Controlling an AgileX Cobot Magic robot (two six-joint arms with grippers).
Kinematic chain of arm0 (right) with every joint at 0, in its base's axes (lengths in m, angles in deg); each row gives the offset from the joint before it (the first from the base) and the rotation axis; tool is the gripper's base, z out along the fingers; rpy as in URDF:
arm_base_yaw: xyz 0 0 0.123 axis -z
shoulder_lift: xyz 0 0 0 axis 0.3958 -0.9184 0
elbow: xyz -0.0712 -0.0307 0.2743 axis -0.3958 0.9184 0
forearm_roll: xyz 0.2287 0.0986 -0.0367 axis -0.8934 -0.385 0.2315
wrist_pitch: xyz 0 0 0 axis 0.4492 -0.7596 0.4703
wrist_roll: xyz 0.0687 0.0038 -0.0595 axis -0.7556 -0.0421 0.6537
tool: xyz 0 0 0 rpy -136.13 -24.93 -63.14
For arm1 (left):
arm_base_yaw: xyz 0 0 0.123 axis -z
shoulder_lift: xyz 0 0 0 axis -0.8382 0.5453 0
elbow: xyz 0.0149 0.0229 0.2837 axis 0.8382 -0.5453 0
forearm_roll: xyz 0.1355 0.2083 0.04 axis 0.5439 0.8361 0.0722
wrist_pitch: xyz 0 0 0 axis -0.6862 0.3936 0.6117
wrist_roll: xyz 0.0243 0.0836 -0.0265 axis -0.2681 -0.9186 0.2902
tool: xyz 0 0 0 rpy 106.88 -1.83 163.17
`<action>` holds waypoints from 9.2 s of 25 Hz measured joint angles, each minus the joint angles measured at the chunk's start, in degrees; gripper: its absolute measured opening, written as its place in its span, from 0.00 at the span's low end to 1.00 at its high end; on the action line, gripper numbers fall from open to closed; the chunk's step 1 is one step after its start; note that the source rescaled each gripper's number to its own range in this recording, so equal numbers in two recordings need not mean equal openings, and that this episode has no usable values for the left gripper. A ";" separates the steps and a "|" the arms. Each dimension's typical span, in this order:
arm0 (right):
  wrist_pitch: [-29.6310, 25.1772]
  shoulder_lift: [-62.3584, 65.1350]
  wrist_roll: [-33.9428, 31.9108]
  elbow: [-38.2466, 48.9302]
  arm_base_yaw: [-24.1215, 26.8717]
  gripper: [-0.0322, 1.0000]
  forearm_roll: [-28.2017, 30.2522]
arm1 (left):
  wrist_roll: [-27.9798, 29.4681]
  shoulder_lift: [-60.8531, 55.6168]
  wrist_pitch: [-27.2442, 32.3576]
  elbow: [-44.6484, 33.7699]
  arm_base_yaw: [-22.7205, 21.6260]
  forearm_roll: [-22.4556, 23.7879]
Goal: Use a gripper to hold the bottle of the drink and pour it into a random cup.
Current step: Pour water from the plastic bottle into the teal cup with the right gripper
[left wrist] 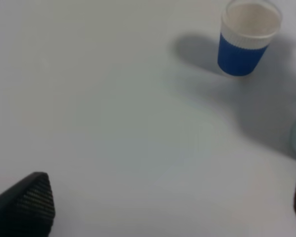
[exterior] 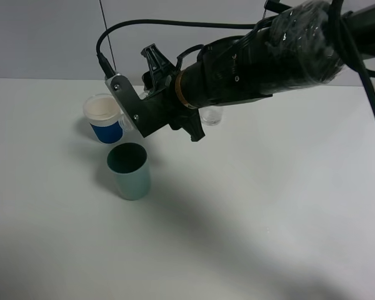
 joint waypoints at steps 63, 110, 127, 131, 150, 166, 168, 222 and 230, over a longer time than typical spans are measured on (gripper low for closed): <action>-9.30 -1.94 2.38 -3.44 -2.68 0.03 1.06 | 0.00 0.00 0.00 0.00 0.00 -0.06; -9.22 -1.94 4.70 -3.44 -2.68 0.03 5.04 | 0.00 0.00 0.00 0.00 0.00 -0.06; -7.89 -1.94 4.70 -3.44 -2.68 0.03 5.85 | 0.00 0.00 0.00 0.00 0.00 -0.06; -7.89 -1.94 4.70 -3.44 -2.68 0.03 5.85 | 0.00 0.00 0.00 0.00 0.00 -0.06; -9.37 -1.94 4.70 -3.44 -3.33 0.03 5.85 | 0.00 0.00 0.00 0.00 0.00 0.00; -11.36 -1.94 4.70 -3.44 -3.53 0.03 5.80 | 0.00 0.00 0.00 0.00 0.00 0.00; -11.36 -1.94 4.70 -3.44 -3.53 0.03 5.93 | 0.00 0.00 0.00 0.00 0.00 0.00; -13.97 -1.89 8.28 -6.00 -4.64 0.03 10.32 | 0.00 0.00 0.00 0.00 0.00 0.00; -13.97 -1.89 8.79 -6.00 -4.64 0.03 10.50 | 0.00 0.00 0.00 0.00 0.00 0.00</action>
